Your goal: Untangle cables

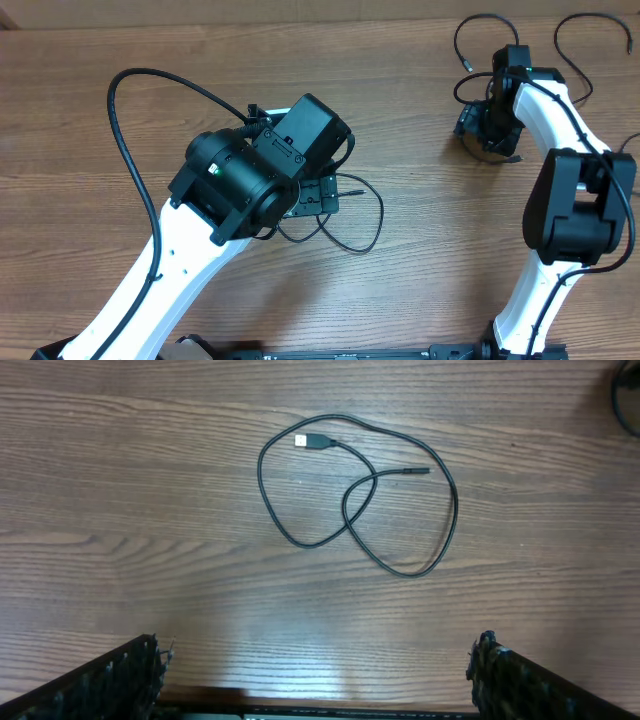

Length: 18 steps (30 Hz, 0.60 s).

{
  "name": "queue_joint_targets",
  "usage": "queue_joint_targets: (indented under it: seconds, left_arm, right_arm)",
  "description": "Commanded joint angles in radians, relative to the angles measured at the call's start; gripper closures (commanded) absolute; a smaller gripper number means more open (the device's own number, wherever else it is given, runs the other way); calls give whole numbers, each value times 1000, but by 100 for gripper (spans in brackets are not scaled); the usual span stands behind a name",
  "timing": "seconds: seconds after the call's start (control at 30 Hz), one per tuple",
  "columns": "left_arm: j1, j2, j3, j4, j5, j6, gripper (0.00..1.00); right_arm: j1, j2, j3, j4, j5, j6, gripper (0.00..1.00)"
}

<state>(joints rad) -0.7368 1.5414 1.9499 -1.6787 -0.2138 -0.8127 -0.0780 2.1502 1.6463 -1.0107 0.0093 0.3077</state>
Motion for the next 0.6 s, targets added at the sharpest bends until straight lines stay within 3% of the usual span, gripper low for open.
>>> queue_joint_targets:
  seconds: [0.0,0.1,0.27,0.4,0.57]
  left_arm:
    - [4,9,-1,5,-4,5,0]
    - [4,9,-1,9,-4,5,0]
    - [4,9,-1,3,-4,5,0]
    - [4,9,-1,-2,-4,5,1]
    - [4,9,-1,0,-4,5,0]
  right_arm:
    - [39,20,-6,3,18,-84,24]
    - [74,20,-6,11,63,-92,20]
    - [94,20,-6,27,159,-38,20]
    - [94,20,-6,37,159,-51,43]
    - [94,20,-11,38,158,-55,42]
